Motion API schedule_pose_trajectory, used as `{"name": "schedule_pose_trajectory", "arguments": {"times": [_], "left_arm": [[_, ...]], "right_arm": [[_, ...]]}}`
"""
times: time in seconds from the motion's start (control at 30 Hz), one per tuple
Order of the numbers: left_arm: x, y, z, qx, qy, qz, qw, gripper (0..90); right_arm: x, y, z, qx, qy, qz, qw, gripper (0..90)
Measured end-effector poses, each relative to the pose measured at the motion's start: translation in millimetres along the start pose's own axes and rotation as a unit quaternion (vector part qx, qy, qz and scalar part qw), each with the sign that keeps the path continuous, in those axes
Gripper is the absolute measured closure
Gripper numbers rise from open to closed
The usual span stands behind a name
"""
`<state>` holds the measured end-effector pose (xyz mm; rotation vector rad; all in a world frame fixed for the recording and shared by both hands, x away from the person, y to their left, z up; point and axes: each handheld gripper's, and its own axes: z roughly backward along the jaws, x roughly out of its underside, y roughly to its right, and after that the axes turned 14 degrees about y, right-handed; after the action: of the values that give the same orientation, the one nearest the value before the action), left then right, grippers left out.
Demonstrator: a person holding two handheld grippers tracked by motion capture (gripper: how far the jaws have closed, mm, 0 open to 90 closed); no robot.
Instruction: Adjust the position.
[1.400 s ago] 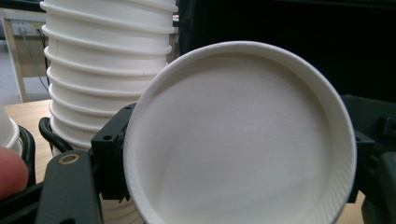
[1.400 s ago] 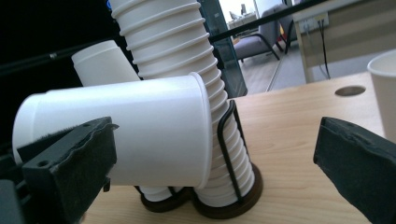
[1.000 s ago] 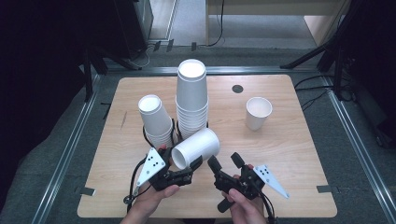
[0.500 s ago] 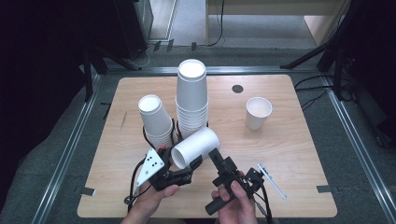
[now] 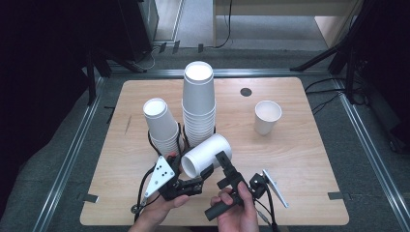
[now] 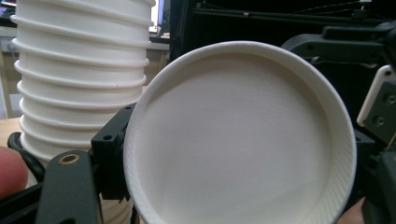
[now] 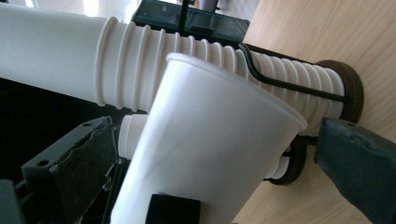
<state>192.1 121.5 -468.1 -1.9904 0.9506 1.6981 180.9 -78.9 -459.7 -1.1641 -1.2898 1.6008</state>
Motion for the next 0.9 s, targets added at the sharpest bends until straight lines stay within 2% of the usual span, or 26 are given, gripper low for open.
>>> {"name": "schedule_pose_trajectory", "arguments": {"times": [0.03,0.07,0.1,0.13,0.23,0.53,0.7,0.9], "left_arm": [[0.0,0.0,0.0,0.000,0.000,0.000,1.0000,21.9],[0.4,0.6,-0.1,0.002,-0.002,-0.001,1.0000,21.9],[0.4,0.6,-0.1,0.002,-0.002,-0.001,1.0000,21.9],[1.4,1.4,-0.6,0.002,-0.002,-0.003,1.0000,21.9],[2.3,2.8,-1.0,0.004,-0.003,-0.005,1.0000,21.9],[3.3,5.0,-1.5,0.010,-0.004,-0.005,0.9999,22.0],[4.5,7.1,-1.8,0.019,-0.009,-0.010,0.9997,22.2],[4.8,6.9,-1.8,0.023,-0.009,-0.010,0.9997,22.2]], "right_arm": [[0.0,0.0,0.0,0.000,0.000,0.000,1.0000,0.0],[1.4,1.4,-1.5,0.000,-0.002,-0.013,0.9999,0.0],[1.4,1.4,-1.5,0.000,-0.002,-0.013,0.9999,0.0],[1.8,1.8,-3.2,0.001,-0.005,-0.025,0.9997,0.0],[2.3,1.1,-5.3,-0.001,-0.005,-0.043,0.9991,0.0],[5.2,5.6,-15.3,0.011,-0.011,-0.059,0.9981,0.0],[6.4,9.1,-20.6,0.017,-0.023,-0.070,0.9971,0.0],[3.7,11.9,-24.6,0.010,-0.031,-0.085,0.9958,0.7]]}}
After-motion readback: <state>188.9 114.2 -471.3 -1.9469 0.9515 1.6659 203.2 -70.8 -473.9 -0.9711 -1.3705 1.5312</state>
